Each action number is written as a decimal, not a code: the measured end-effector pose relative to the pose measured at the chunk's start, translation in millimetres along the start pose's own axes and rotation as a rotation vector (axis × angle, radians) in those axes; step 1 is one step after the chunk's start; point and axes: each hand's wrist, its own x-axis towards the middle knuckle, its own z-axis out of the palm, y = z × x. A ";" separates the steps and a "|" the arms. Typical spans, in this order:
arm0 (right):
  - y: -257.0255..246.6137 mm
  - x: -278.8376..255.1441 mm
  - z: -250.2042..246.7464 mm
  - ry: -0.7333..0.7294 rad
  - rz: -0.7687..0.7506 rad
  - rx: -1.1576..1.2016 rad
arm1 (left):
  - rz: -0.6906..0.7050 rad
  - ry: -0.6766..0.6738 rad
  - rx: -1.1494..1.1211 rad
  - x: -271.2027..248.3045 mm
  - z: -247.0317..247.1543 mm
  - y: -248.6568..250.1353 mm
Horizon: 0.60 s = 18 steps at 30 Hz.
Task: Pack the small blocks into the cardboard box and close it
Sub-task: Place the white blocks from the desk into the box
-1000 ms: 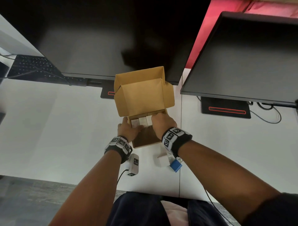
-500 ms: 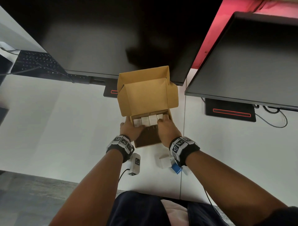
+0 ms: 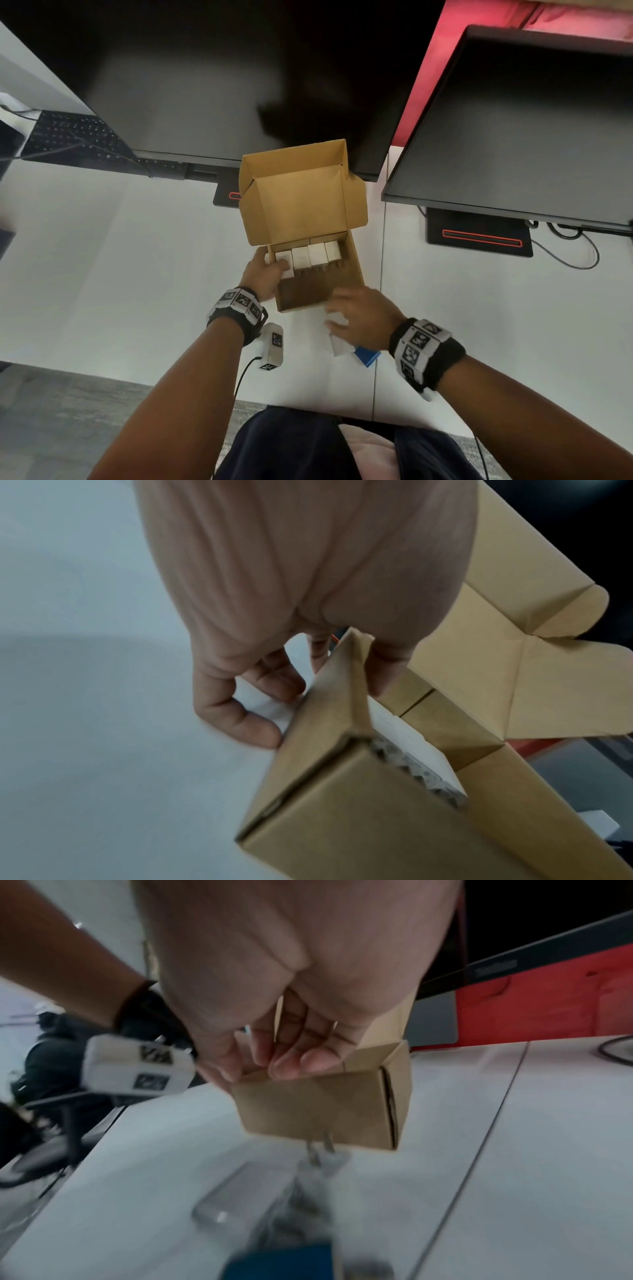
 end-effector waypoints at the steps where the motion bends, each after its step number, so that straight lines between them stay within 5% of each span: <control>1: 0.4 -6.3 8.1 -0.075 -0.014 -0.041 | 0.005 -0.004 -0.013 -1.9 -1.4 -0.1; 5: 2.6 -16.1 33.7 -0.228 -0.034 -0.229 | 0.032 -0.011 0.012 -5.3 -2.8 -2.6; 10: -3.4 -13.9 44.7 -0.177 -0.045 -0.359 | 0.084 0.049 0.127 -6.7 3.1 -0.7; 18: -23.6 -5.6 2.6 0.059 0.064 0.083 | 0.111 0.099 0.169 -10.5 5.5 1.6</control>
